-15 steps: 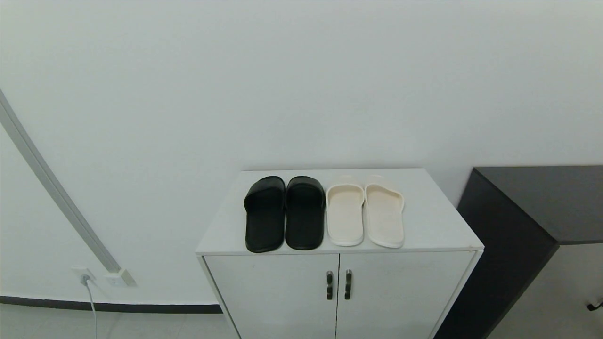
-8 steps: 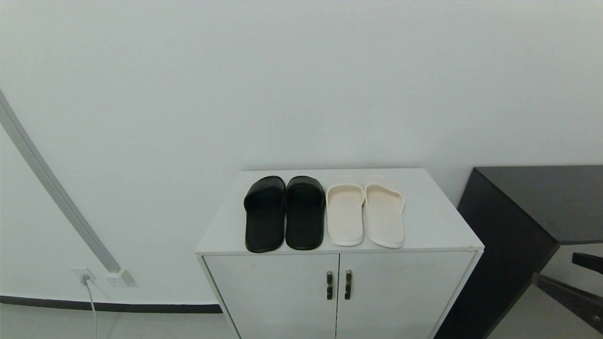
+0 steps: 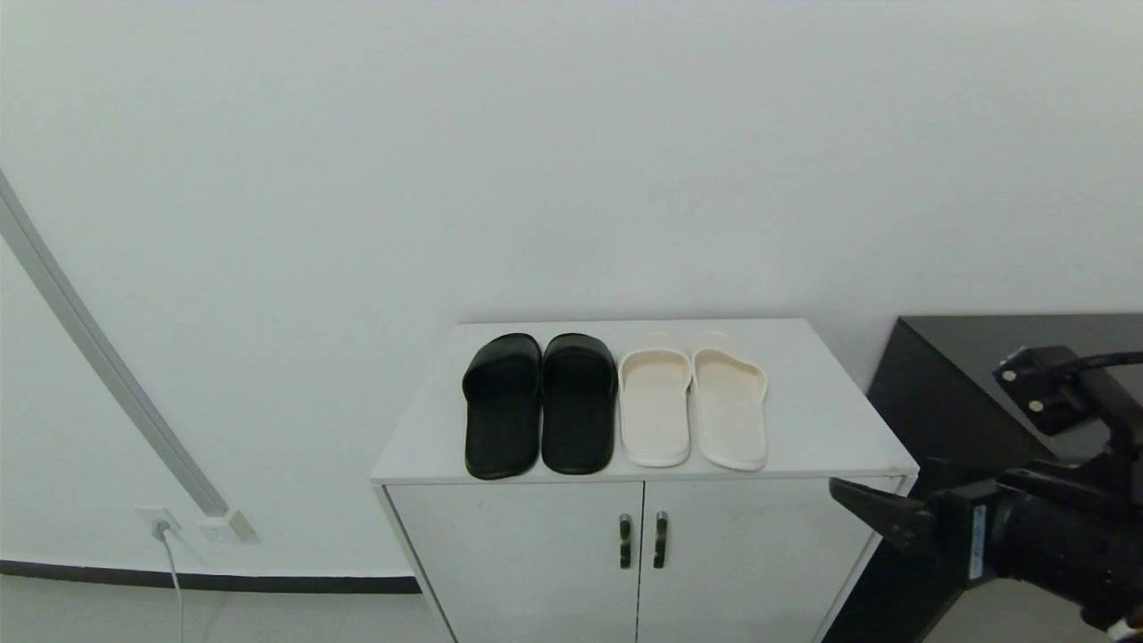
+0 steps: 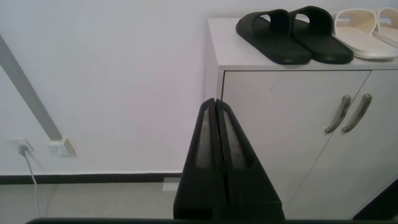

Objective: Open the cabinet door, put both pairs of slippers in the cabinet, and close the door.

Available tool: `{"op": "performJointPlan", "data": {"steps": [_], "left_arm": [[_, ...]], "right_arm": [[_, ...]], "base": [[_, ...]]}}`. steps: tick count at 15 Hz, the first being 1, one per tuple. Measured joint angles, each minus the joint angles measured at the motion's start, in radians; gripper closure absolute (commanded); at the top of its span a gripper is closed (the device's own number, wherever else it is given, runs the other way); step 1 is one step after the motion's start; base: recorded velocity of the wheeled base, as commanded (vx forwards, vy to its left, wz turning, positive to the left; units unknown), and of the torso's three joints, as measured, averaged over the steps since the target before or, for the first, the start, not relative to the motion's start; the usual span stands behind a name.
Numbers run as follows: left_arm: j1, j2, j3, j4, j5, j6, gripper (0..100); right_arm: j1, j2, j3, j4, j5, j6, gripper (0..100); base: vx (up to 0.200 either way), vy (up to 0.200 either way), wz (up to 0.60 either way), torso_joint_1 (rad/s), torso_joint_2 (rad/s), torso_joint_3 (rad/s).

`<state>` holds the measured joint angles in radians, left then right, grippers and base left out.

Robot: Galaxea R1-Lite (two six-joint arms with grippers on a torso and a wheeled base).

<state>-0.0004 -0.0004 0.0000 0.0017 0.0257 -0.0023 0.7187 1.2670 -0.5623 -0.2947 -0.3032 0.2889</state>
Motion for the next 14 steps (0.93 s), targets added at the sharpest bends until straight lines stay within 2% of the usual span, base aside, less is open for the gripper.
{"op": "performJointPlan", "data": {"steps": [5, 10, 14], "left_arm": [[0.000, 0.000, 0.000, 0.000, 0.000, 0.001, 100], [0.000, 0.000, 0.000, 0.000, 0.000, 0.001, 100], [0.000, 0.000, 0.000, 0.000, 0.000, 0.001, 100]], "right_arm": [[0.135, 0.195, -0.151, -0.044, -0.146, 0.099, 0], [0.161, 0.376, -0.306, -0.049, -0.249, 0.102, 0], [0.131, 0.553, -0.489, -0.050, -0.314, 0.100, 0]], "base": [[0.000, 0.000, 0.00, 0.000, 0.00, 0.000], [0.000, 0.000, 0.00, 0.000, 0.00, 0.000], [0.000, 0.000, 0.00, 0.000, 0.00, 0.000]]}}
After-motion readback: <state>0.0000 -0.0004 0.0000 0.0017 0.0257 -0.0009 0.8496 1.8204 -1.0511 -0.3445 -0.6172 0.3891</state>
